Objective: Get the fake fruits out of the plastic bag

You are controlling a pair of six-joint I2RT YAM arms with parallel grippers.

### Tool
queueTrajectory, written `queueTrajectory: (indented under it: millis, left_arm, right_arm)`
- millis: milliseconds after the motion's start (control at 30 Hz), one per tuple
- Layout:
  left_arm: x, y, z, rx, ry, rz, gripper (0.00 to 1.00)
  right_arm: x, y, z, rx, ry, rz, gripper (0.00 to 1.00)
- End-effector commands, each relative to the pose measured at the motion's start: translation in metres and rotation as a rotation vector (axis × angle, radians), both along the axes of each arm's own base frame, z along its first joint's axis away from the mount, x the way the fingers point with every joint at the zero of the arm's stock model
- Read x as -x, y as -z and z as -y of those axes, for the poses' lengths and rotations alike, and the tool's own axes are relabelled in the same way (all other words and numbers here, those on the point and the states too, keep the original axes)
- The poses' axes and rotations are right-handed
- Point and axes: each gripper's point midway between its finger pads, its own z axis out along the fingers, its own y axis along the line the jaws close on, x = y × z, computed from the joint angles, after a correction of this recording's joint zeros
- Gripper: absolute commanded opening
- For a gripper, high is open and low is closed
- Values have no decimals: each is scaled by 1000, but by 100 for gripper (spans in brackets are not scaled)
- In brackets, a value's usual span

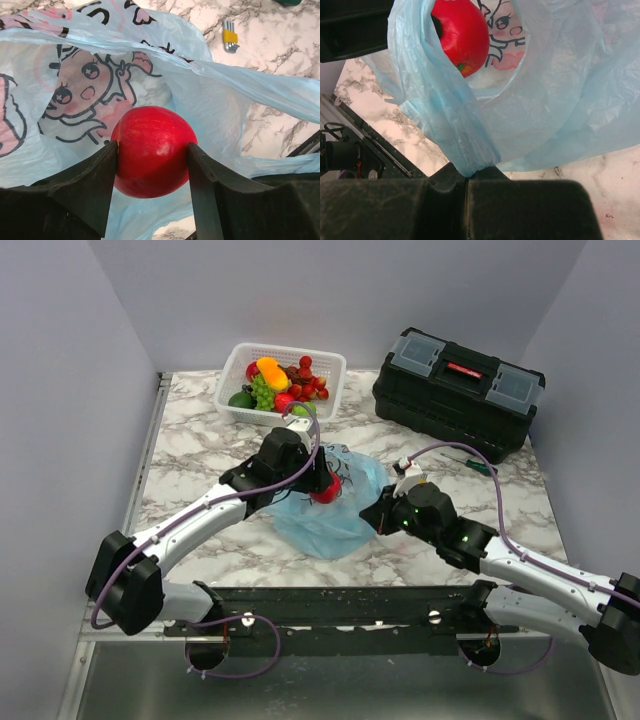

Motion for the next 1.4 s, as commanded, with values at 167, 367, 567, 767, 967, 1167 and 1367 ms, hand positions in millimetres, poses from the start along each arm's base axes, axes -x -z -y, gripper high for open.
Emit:
queueTrajectory:
  millis: [167, 367, 567, 767, 967, 1167, 1367]
  left_arm:
    - [-2, 19, 13, 9, 31, -62, 6]
    - [-6, 22, 11, -13, 24, -58, 0]
    - [-8, 35, 15, -31, 42, -87, 0]
    - [-8, 67, 23, -81, 61, -145, 4]
    - [-3, 90, 24, -161, 64, -160, 41]
    - [4, 107, 23, -248, 68, -167, 56]
    - [10, 123, 21, -320, 58, -177, 69]
  right_arm:
    - [3, 2, 3, -6, 4, -1, 1]
    - [3, 4, 2, -1, 3, -7, 1]
    - [2, 5, 1, 5, 0, -9, 1]
    - [2, 7, 1, 12, 2, -13, 1]
    - [1, 8, 1, 13, 5, -12, 1]
    - [1, 11, 0, 15, 1, -19, 1]
    - [2, 10, 0, 11, 0, -17, 1]
